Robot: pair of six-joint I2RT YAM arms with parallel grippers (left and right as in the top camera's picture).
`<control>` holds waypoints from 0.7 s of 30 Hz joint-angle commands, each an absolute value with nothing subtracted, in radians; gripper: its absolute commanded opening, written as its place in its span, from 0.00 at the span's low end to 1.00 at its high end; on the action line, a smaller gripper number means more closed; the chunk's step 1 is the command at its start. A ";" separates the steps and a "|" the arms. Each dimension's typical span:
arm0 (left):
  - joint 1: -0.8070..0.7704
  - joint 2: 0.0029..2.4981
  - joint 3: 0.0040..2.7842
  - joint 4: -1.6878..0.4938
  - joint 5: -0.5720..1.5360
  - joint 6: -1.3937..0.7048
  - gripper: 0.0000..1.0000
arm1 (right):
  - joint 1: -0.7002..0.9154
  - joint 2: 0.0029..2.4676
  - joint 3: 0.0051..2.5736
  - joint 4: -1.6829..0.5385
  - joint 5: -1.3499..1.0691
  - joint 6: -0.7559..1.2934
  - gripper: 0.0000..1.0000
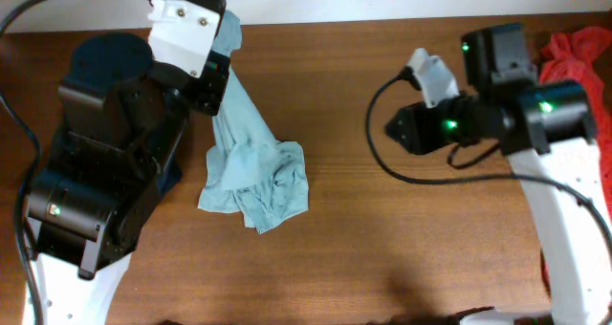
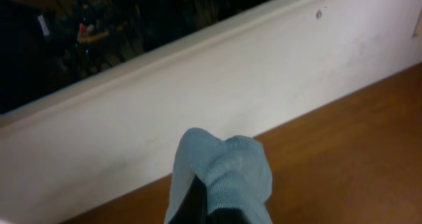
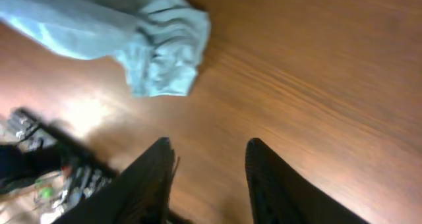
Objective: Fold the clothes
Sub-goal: 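Release the shirt from the right gripper, holding it with the left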
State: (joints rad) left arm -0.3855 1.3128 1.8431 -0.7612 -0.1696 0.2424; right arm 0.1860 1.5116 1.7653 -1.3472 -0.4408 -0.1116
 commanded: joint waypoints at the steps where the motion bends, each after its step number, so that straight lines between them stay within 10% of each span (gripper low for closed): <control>1: -0.381 1.295 1.869 -0.719 -0.181 0.236 0.00 | 0.233 1.565 1.771 -1.342 -0.617 -0.239 0.46; 21: -0.381 1.295 2.025 -0.594 -0.210 0.312 0.00 | 0.379 1.757 1.770 -1.124 -0.917 -0.524 0.56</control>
State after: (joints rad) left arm -0.3855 1.3125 1.9823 -0.6018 -0.1932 0.2802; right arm 0.3710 1.7363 1.7653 -1.1278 -0.7380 -0.4553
